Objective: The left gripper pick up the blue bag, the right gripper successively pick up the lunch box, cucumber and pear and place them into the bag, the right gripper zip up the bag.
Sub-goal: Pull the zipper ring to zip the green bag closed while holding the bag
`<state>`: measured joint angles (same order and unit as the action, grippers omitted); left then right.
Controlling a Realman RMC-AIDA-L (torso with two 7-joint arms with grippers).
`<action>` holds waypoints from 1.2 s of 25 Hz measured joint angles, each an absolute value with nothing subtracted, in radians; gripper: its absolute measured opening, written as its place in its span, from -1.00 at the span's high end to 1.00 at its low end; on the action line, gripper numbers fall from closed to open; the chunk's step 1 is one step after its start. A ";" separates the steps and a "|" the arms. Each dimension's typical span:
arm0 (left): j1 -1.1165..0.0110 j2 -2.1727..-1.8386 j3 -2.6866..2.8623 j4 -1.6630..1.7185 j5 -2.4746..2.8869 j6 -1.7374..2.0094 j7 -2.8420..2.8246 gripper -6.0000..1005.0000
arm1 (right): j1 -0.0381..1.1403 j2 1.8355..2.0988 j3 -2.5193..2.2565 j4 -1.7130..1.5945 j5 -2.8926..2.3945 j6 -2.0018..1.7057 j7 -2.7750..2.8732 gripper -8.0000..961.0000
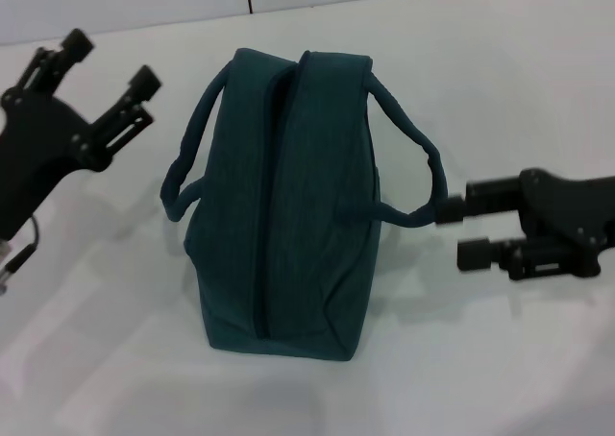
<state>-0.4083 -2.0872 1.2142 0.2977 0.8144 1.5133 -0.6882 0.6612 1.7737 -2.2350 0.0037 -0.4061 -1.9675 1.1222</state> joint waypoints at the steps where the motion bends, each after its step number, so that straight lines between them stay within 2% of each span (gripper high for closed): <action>1: -0.424 -2.088 1.215 0.293 0.821 1.494 -0.688 -0.76 | 0.671 1.774 -2.235 0.002 -0.430 -1.971 1.137 -0.21; 5: -0.478 -2.090 1.216 0.285 0.838 1.365 -0.691 -0.76 | 0.702 1.789 -2.234 0.001 -0.509 -1.950 1.169 -0.15; 14: -0.565 -2.092 1.252 0.288 0.938 1.226 -0.762 -0.76 | 0.775 1.843 -2.228 -0.013 -0.561 -1.763 1.211 -0.15; 23: -0.590 -2.098 1.426 0.351 0.932 1.226 -0.758 -0.76 | 0.857 1.917 -2.230 -0.067 -0.595 -1.694 1.221 -0.14; 30: -0.635 -2.100 1.460 0.357 0.930 1.228 -0.755 -0.76 | 0.832 1.940 -2.173 -0.195 -0.593 -1.612 1.175 -0.14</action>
